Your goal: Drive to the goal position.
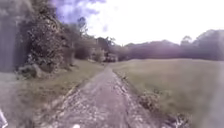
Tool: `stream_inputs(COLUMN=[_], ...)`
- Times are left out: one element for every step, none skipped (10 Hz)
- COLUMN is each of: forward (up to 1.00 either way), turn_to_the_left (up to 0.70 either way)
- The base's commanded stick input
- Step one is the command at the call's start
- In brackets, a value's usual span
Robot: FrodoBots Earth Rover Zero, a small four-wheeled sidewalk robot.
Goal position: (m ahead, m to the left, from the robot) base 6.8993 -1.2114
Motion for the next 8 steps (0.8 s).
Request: stream_inputs(forward=[1.00, 1.00, 1.00, 1.00, 1.00, 1.00, 1.00, 1.00], turn_to_the_left=[0.03, 0.11, 0.20, 0.23, 0.26, 0.00, 0.00, 0.00])
